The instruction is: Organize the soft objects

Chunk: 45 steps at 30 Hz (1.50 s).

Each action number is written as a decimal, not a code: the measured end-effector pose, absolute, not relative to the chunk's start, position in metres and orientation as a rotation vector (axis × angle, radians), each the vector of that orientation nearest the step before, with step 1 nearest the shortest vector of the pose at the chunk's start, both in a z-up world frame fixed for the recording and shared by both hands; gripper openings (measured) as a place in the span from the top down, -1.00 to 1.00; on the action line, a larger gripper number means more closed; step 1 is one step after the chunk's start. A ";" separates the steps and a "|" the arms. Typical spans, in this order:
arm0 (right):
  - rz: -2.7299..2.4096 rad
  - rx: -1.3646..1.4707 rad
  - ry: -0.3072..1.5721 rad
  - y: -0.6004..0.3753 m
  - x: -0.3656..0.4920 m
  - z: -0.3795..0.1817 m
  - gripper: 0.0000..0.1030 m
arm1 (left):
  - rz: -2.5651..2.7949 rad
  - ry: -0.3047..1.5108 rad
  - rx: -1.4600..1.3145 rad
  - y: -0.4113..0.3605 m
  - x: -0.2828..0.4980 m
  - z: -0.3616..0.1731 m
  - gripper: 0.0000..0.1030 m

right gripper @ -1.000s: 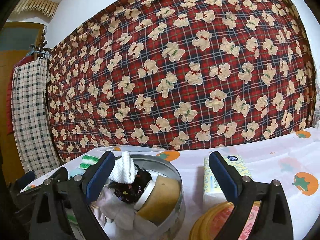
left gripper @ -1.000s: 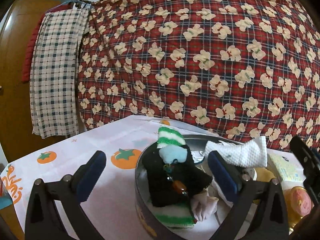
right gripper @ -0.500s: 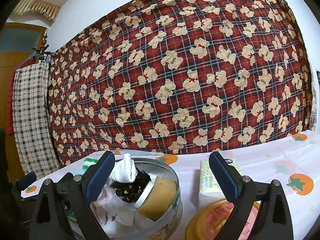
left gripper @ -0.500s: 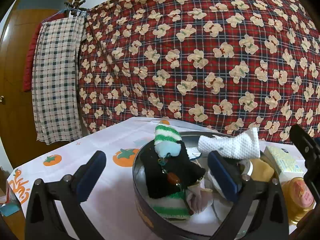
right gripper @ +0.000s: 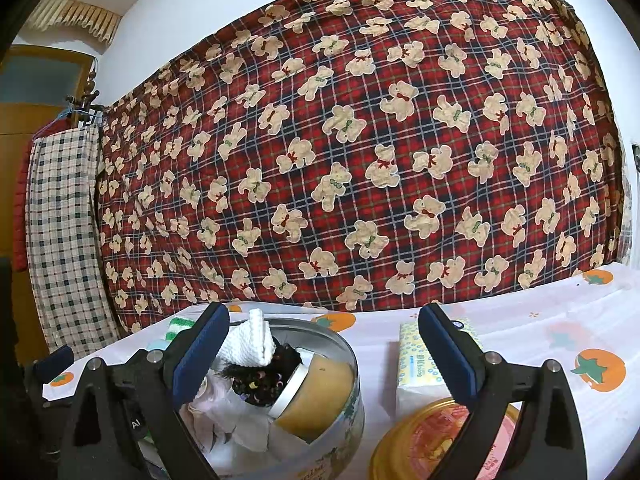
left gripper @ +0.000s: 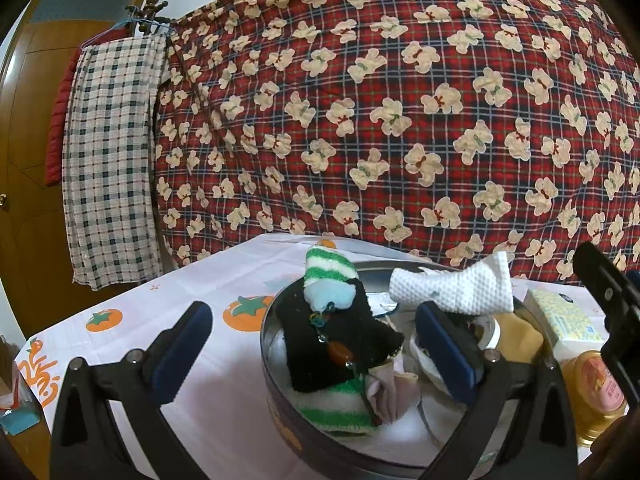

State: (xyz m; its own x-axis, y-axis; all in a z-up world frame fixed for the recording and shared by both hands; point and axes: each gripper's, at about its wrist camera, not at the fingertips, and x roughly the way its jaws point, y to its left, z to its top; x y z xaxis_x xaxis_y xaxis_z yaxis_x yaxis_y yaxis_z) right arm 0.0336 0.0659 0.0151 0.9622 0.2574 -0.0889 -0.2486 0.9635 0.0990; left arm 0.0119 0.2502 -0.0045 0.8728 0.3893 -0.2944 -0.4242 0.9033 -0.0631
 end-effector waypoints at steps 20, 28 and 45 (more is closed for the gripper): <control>0.257 0.091 0.101 0.064 0.034 0.016 -0.89 | 0.428 0.282 -0.128 0.248 0.011 -0.004 -1.00; 0.257 0.092 0.102 0.063 0.034 0.016 -0.89 | 0.434 0.288 -0.121 0.247 0.010 -0.003 -1.00; 0.257 0.095 0.105 0.062 0.033 0.016 -0.89 | 0.440 0.297 -0.113 0.248 0.011 -0.005 -0.99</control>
